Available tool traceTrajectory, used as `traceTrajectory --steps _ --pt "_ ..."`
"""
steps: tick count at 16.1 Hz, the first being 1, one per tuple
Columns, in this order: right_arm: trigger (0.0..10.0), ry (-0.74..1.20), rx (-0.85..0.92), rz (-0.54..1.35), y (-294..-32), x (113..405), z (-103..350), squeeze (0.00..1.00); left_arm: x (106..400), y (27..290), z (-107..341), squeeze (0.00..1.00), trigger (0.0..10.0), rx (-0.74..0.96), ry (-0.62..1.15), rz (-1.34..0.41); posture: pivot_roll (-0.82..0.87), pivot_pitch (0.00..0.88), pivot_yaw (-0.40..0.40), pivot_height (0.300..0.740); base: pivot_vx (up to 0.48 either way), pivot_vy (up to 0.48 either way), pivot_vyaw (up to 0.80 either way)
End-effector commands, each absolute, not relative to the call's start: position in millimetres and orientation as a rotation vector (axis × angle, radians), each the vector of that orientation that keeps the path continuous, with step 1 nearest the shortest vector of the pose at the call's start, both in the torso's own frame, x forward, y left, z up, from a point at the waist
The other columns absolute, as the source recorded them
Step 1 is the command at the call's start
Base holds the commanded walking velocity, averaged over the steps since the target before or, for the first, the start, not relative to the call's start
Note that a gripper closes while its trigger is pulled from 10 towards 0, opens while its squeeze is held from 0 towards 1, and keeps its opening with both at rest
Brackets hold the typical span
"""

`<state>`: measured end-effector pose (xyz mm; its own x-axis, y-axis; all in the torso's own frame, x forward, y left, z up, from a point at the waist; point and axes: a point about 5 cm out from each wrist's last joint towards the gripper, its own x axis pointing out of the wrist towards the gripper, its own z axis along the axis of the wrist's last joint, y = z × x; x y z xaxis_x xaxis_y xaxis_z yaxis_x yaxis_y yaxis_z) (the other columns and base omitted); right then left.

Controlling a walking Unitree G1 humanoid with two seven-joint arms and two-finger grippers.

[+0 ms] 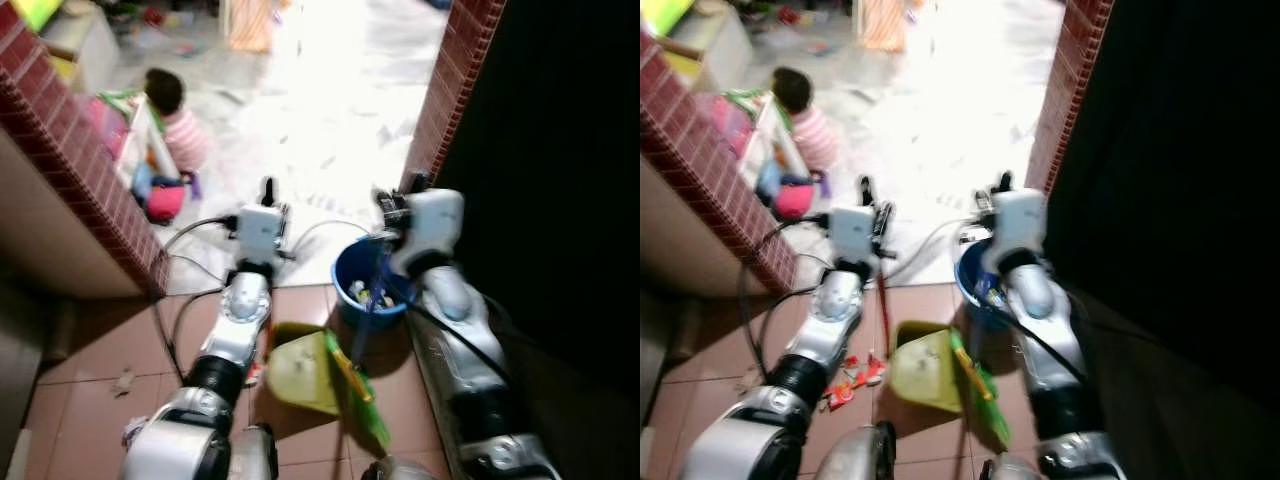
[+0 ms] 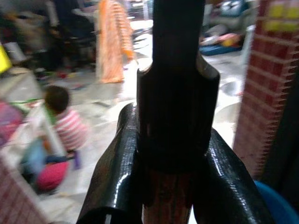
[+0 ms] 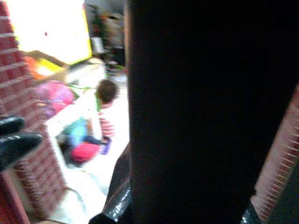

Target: Sweep floor

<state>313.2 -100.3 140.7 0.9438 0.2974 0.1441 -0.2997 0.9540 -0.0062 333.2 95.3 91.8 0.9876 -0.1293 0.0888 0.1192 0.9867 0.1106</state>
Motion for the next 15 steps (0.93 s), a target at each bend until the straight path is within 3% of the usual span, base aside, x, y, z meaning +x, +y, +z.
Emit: traceTrajectory --steps 1,6,15 --pt "10.0 -0.212 0.025 0.299 -98 317 153 0.00 334 95 98 0.00 10.0 0.124 -0.120 -0.131 -0.07 0.034 0.052 0.740 0.000 0.000 0.70" --pt "10.0 -0.194 0.037 0.255 -101 321 145 0.00 332 93 86 0.00 10.0 0.111 -0.048 -0.136 -0.07 0.028 0.049 0.740 0.000 0.000 0.30" --pt "10.0 -0.171 0.034 0.220 -104 321 137 0.00 330 88 86 0.00 10.0 0.100 -0.036 -0.154 -0.07 0.052 0.045 0.740 -0.338 0.000 0.00"
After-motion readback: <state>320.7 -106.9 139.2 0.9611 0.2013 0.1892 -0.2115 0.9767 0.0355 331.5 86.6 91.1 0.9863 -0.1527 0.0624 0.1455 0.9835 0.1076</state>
